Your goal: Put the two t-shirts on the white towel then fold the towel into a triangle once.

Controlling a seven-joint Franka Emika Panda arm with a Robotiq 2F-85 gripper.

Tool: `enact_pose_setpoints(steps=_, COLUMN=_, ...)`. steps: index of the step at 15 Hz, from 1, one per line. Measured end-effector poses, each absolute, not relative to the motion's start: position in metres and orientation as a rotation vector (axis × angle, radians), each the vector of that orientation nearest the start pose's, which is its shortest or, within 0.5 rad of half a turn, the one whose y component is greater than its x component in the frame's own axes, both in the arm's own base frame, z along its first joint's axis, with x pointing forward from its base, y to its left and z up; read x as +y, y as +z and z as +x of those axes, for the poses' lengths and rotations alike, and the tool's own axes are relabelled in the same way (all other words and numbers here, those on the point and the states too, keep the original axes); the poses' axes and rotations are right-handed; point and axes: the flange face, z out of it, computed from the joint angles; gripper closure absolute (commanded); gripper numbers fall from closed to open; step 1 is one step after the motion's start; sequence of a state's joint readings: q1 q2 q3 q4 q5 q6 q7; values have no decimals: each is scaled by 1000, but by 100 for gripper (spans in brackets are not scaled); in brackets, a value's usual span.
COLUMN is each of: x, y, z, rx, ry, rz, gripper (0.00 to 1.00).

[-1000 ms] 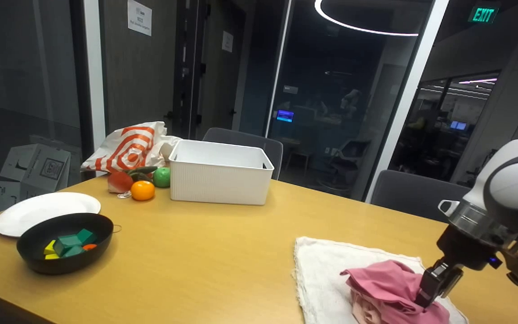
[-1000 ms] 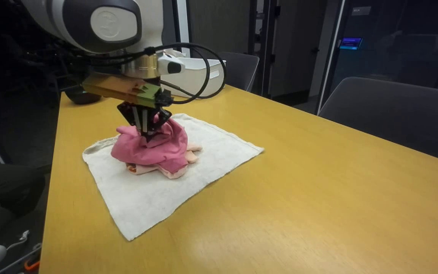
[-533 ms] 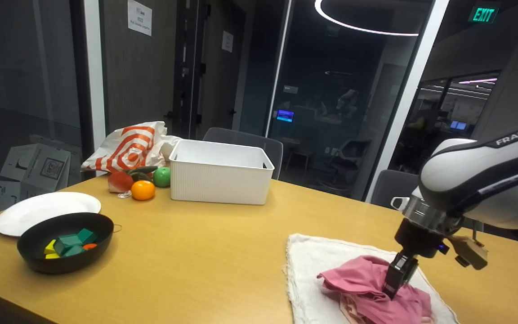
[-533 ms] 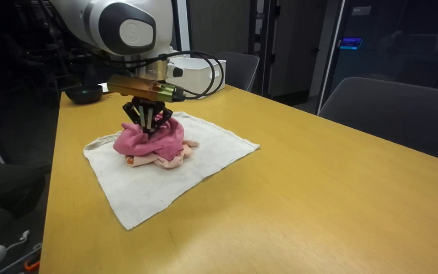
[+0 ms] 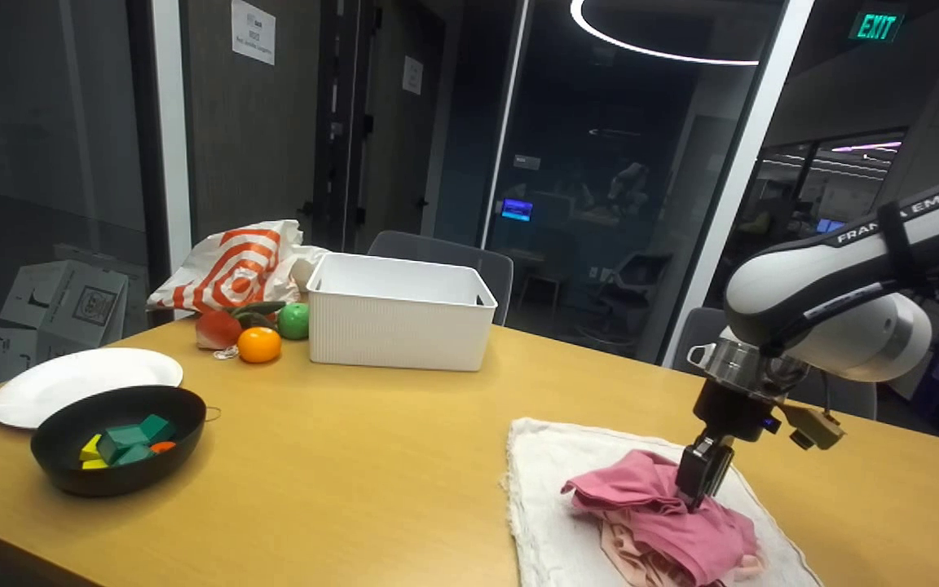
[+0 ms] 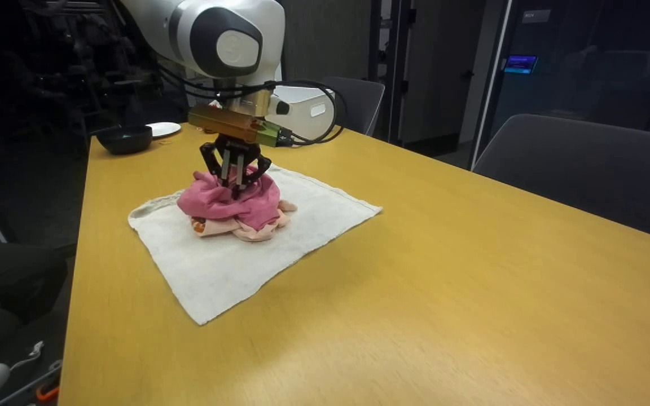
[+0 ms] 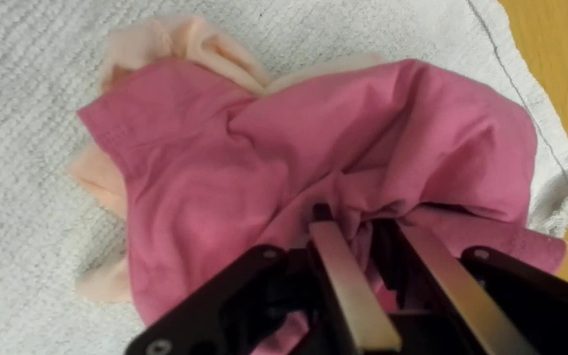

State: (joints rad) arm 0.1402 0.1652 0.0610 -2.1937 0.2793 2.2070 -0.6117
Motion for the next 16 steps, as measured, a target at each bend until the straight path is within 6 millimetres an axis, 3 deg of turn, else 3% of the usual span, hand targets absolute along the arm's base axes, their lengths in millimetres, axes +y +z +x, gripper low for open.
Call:
enact_pose_setpoints(steps=3, x=106, y=320, z=531, rx=-902, ry=164, rz=-2749, gripper=19)
enact_pose_setpoints(steps=6, x=89, y=352, z=538, rx=-942, ry=119, rz=-2796, gripper=0)
enact_pose_setpoints(steps=8, x=86, y=375, z=537, rx=-968, ry=66, rz=-2817, gripper=0)
enact_pose_setpoints(steps=12, x=101, y=412, z=526, rx=-1057, ry=-34, rz=-2797, gripper=0)
enact_pose_setpoints(steps=16, x=104, y=418, z=518, rx=-1079, ry=-48, rz=-2792, gripper=0)
